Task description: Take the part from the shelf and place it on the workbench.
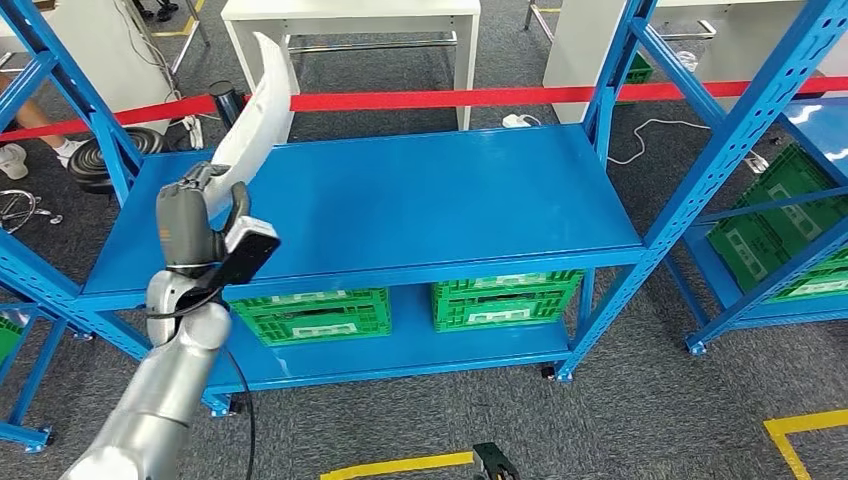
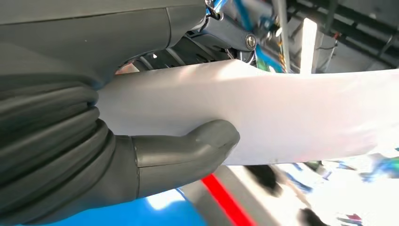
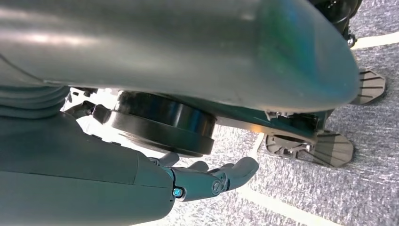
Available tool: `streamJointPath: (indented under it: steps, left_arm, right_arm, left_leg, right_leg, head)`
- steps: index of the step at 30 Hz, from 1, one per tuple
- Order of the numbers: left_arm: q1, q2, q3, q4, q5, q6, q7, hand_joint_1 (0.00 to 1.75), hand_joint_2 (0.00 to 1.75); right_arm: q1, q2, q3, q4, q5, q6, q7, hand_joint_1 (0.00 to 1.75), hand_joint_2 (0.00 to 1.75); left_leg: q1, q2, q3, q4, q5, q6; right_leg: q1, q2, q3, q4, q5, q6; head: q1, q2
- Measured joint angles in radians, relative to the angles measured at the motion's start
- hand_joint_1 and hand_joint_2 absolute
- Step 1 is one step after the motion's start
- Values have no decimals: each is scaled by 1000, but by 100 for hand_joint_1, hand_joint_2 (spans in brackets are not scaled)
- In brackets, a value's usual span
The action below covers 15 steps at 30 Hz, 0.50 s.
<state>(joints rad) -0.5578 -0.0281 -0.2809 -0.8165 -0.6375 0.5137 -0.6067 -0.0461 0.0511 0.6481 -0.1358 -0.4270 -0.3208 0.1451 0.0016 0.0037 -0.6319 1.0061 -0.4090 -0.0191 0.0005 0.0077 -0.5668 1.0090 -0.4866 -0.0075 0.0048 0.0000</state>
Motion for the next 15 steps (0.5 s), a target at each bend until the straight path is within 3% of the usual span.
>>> streamJointPath:
  steps: [6, 13, 15]
  left_arm:
    - [141, 18, -65, -401, 130, -81, -21, 175, 175]
    - [190, 36, -102, -569, 139, -95, -33, 175, 175]
    - [206, 38, -118, -608, 152, -113, -32, 175, 175]
  right_arm:
    - [1, 0, 0, 0, -11, -7, 0, 0, 0]
    - [1, -1, 0, 0, -13, -13, 0, 0, 0]
    - [1, -2, 0, 0, -15, -14, 0, 0, 0]
  left_leg:
    - [-2, -3, -3, 4, -4, 6]
    - [-4, -1, -4, 7, 0, 25]
    - [2, 2, -4, -5, 10, 35]
  right_leg:
    - [-2, -4, 1, 0, -3, 5]
    - [-7, -3, 4, 0, -1, 22]
    - [-7, -3, -10, 36, -38, 28]
  head:
    - [0, 0]
    - [0, 0]
    - [2, 0]
